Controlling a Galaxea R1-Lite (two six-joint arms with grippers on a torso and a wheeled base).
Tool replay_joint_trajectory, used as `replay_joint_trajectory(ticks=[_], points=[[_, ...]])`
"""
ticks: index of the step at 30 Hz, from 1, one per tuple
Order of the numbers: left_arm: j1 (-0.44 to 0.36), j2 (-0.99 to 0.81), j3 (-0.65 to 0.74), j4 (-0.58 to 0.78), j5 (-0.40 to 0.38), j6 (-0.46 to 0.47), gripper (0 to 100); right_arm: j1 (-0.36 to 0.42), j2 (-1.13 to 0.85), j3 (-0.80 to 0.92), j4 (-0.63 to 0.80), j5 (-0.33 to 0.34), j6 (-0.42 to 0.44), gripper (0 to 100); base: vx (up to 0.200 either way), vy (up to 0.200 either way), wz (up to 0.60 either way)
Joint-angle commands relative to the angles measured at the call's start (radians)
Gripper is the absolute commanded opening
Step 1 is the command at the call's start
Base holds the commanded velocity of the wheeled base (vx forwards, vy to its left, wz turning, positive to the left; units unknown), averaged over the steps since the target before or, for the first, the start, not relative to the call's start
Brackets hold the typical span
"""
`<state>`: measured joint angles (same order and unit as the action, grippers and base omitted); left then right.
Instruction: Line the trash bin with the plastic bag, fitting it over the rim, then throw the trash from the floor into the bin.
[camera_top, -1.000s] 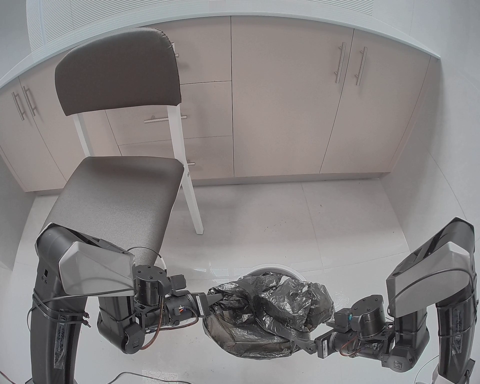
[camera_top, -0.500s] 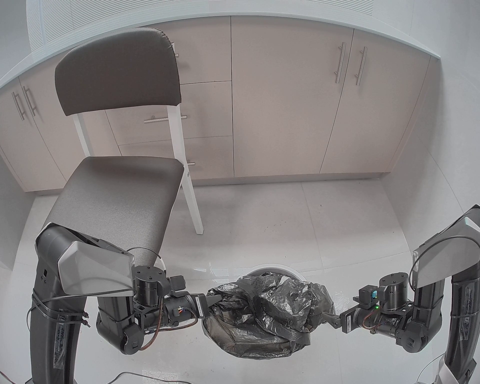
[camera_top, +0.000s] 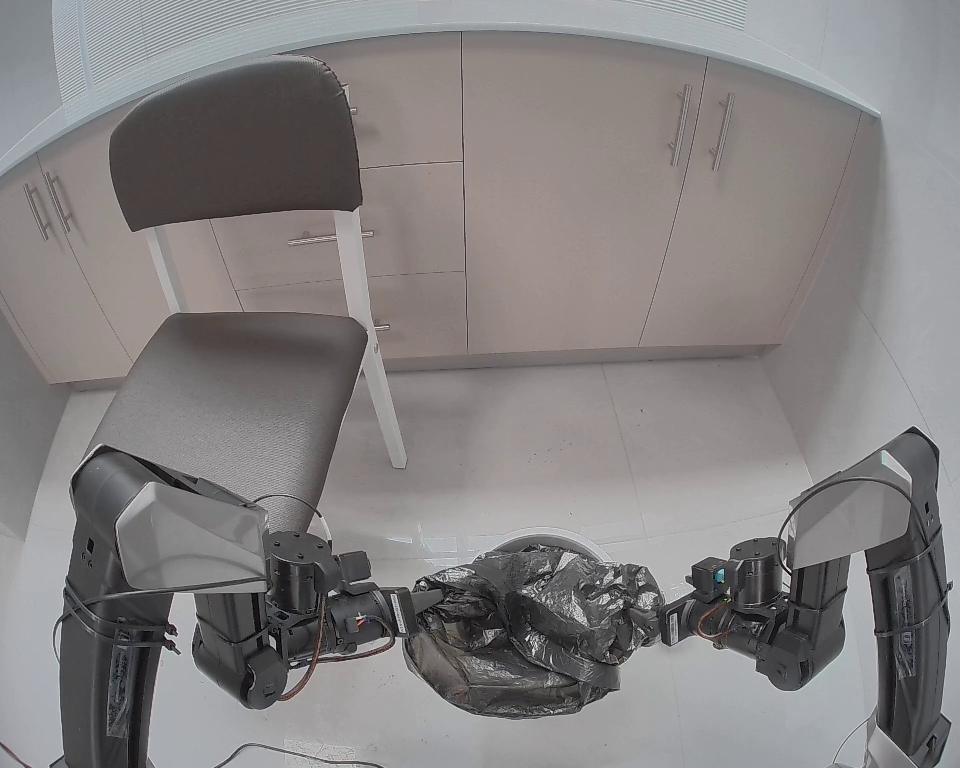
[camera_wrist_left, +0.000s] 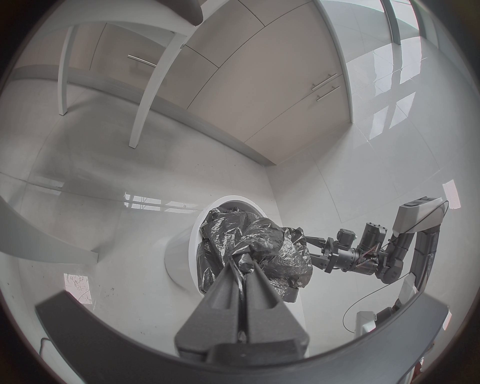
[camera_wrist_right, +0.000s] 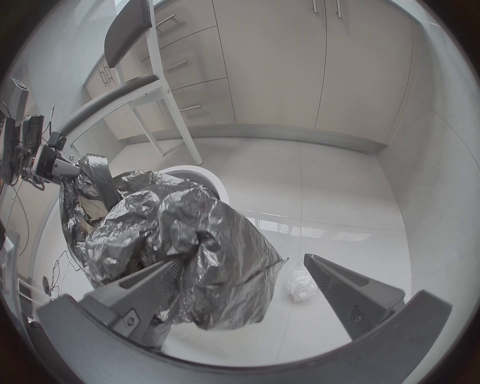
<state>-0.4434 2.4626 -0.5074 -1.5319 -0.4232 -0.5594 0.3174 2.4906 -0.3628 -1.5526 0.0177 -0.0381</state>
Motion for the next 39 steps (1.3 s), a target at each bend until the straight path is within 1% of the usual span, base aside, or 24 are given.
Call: replay_joint_trajectory(ticks=[1,8,9,15,23,27,31,35,37,38,39], points=[[0.000,0.001,0.000,-0.001,0.000,-0.001,0,0.011,0.024,-0.071,0.000,0.001,0.000,100,0.000,0.000,0.00],[0.000,0.001,0.000,-0.001,0.000,0.001,0,0.028,0.022,-0.196,0.117,-0.005,0.009,100,0.000,0.000,0.00],[0.000,0.001,0.000,-0.001,0.000,0.001,0,0.032,0.024,-0.208,0.131,-0.005,0.012,0,0.000,0.000,0.00],[0.000,0.003,0.000,-0.001,0.000,0.003,0,0.051,0.042,-0.258,0.155,-0.008,0.029,0,0.000,0.000,0.00],[0.000,0.003,0.000,-0.001,0.000,0.003,0,0.061,0.048,-0.272,0.150,-0.010,0.030,0,0.000,0.000,0.00],[0.000,0.003,0.000,-0.001,0.000,0.003,0,0.091,0.022,-0.271,0.155,-0.019,0.030,0,0.000,0.000,0.00],[0.000,0.001,0.001,-0.001,0.000,0.003,0,0.141,-0.010,-0.272,0.161,-0.027,0.032,0,0.000,0.000,0.00],[0.000,0.001,0.001,-0.001,0.000,0.003,0,0.181,-0.021,-0.324,0.233,-0.041,0.037,0,0.000,0.000,0.00],[0.000,0.001,0.003,-0.001,0.000,0.003,0,0.198,-0.019,-0.393,0.316,-0.047,0.040,0,0.000,0.000,0.00],[0.000,0.001,0.003,-0.001,0.000,0.003,0,0.198,-0.019,-0.393,0.316,-0.047,0.040,0,0.000,0.000,0.00],[0.000,0.001,0.003,-0.001,0.000,0.003,0,0.207,-0.010,-0.464,0.399,-0.047,0.046,0,0.000,0.000,0.00]])
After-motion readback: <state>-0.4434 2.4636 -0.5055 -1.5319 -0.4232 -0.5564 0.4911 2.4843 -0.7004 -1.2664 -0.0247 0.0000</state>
